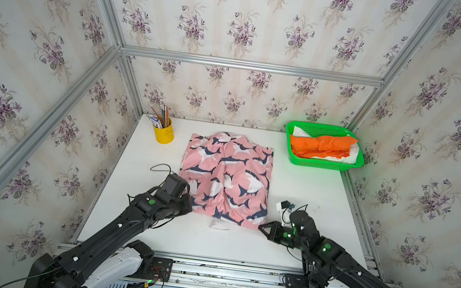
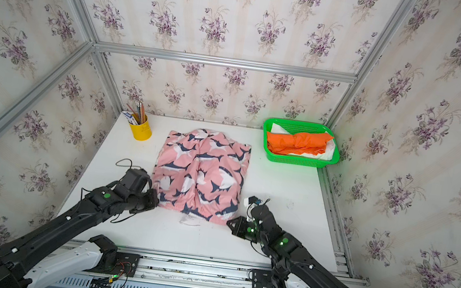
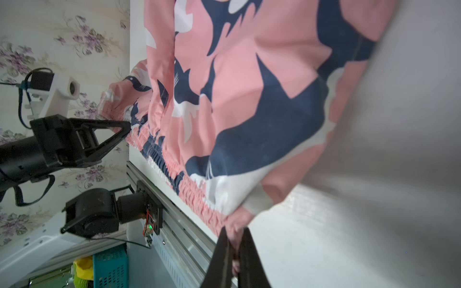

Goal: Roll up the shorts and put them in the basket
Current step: Flatten out the shorts at the center of the board, then fold the shorts at the center of the board.

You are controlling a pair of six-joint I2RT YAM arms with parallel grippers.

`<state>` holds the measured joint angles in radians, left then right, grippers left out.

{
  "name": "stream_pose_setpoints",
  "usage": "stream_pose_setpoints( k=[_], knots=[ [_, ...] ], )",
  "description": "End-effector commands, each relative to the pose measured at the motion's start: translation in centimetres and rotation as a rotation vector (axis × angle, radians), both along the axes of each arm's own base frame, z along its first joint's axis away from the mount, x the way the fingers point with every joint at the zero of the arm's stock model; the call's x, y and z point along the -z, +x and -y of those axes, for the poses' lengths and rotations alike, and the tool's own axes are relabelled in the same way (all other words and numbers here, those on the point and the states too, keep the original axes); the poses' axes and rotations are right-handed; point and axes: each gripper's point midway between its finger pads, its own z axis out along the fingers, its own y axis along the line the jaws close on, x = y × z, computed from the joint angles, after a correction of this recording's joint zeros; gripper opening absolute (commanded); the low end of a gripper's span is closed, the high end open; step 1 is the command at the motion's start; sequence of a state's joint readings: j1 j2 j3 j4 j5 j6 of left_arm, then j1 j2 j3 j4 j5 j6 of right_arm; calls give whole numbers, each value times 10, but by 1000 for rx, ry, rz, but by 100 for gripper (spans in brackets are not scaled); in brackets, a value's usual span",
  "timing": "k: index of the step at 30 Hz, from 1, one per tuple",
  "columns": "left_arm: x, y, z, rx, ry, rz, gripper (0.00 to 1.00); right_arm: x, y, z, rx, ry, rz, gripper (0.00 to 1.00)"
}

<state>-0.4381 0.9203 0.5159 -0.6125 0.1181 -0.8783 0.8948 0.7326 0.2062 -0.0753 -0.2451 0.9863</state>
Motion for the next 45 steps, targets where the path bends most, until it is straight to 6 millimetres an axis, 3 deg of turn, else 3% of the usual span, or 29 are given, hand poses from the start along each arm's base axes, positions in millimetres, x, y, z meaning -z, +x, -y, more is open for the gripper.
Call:
stream_pose_setpoints(
  k=[1, 2, 4, 6, 7, 11, 15, 19, 23, 27, 30, 32, 38, 42, 45],
  knots=[
    [7, 7, -40, -152, 176, 31, 10, -24, -7, -33, -38, 118, 50, 0],
    [6, 11, -47, -160, 213, 38, 11, -42, -17, -52, -149, 174, 85, 1],
    [0, 17, -59, -173, 264, 37, 16, -66, -24, -70, -297, 166, 152, 19],
    [-12, 24, -70, -184, 297, 33, 24, -88, -13, -76, -362, 67, 259, 47],
    [-18, 25, -74, -186, 310, 29, 32, -95, -6, -77, -377, 19, 297, 52],
    [-53, 28, -85, -183, 357, 61, 53, -108, 44, -78, -385, -133, 343, 56],
    [-79, 25, -74, -130, 311, 80, 60, -85, 111, -70, -308, -249, 284, 55],
    [-84, 29, -36, 2, 226, 59, 61, -44, 185, -56, -223, -359, 209, 50],
    [-66, 39, 6, 109, 200, 4, 61, -13, 256, -40, -151, -385, 154, 44],
    [-29, 49, 14, 98, 202, -60, 61, 24, 283, -29, -125, -408, 70, 37],
    [-12, 58, 10, 98, 224, -89, 61, 48, 273, -8, -93, -438, 5, 34],
    [0, 64, 4, 100, 247, -121, 61, 61, 250, 12, -79, -471, -53, 33],
    [23, 86, -13, 102, 316, -173, 62, 85, 128, 67, -16, -507, -229, 34],
    [35, 110, -16, 130, 344, -190, 62, 84, 52, 73, 32, -393, -324, 35],
    [41, 132, -6, 173, 346, -189, 61, 64, 30, 58, 7, -360, -302, 37]
  ],
)
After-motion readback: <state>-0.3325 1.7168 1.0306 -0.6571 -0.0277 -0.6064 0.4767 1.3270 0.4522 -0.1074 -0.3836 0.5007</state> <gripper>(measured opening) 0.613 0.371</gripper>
